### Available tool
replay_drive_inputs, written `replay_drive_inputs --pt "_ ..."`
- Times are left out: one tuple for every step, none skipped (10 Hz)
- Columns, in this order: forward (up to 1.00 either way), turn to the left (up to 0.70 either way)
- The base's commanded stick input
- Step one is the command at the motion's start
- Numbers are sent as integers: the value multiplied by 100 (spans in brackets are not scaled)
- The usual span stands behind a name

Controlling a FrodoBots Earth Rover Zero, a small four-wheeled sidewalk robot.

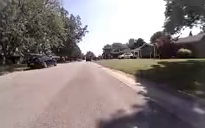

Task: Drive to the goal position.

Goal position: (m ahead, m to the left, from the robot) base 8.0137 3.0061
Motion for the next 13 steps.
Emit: replay_drive_inputs --pt "50 0" --pt "50 0" --pt "50 0" --pt "50 3" --pt "50 12" --pt "50 20" --pt "50 28" --pt "50 37" --pt "50 45" --pt "50 21" --pt "50 0" --pt "50 0" --pt "50 0"
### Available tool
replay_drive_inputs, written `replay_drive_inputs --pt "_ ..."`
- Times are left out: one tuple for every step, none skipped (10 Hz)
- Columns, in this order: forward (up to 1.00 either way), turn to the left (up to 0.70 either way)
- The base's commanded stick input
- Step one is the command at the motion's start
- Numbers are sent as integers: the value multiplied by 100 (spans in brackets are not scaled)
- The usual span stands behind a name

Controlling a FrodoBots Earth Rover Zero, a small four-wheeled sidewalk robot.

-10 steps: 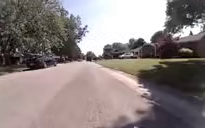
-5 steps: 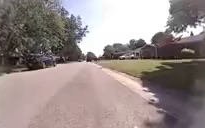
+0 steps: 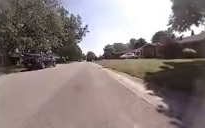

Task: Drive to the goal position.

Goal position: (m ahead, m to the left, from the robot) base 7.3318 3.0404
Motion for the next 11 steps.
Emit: replay_drive_inputs --pt "50 0" --pt "50 0" --pt "50 0" --pt "50 0" --pt "50 0" --pt "50 0" --pt "50 0" --pt "50 0" --pt "50 0" --pt "50 0" --pt "50 0"
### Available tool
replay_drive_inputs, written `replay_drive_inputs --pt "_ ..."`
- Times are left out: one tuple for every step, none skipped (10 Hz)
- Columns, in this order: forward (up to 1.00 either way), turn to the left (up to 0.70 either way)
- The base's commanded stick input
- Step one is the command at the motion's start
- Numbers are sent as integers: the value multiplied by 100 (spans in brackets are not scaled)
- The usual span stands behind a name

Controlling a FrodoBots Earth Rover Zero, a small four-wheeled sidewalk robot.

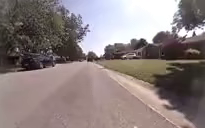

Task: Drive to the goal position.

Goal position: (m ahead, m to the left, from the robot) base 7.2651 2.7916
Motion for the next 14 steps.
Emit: replay_drive_inputs --pt "50 0" --pt "50 0" --pt "50 0" --pt "50 0" --pt "50 0" --pt "50 0" --pt "50 0" --pt "50 0" --pt "50 0" --pt "50 0" --pt "50 0" --pt "50 0" --pt "50 0" --pt "50 0"
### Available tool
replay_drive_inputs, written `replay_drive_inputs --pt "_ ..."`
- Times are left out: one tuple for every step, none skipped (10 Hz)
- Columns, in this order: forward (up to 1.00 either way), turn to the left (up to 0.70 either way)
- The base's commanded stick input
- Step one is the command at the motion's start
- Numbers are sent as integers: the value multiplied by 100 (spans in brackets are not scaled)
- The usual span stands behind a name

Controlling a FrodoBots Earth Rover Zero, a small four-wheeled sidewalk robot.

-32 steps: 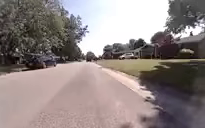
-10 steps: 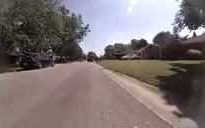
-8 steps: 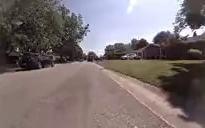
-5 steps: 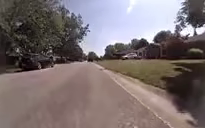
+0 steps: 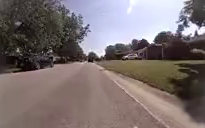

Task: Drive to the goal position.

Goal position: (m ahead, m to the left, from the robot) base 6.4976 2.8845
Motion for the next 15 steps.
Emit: replay_drive_inputs --pt "50 0" --pt "50 0" --pt "50 0" --pt "50 0" --pt "50 30" --pt "50 50" --pt "50 42" --pt "50 0" --pt "50 0" --pt "50 0" --pt "50 0" --pt "50 0" --pt "50 14" --pt "50 42" --pt "50 50"
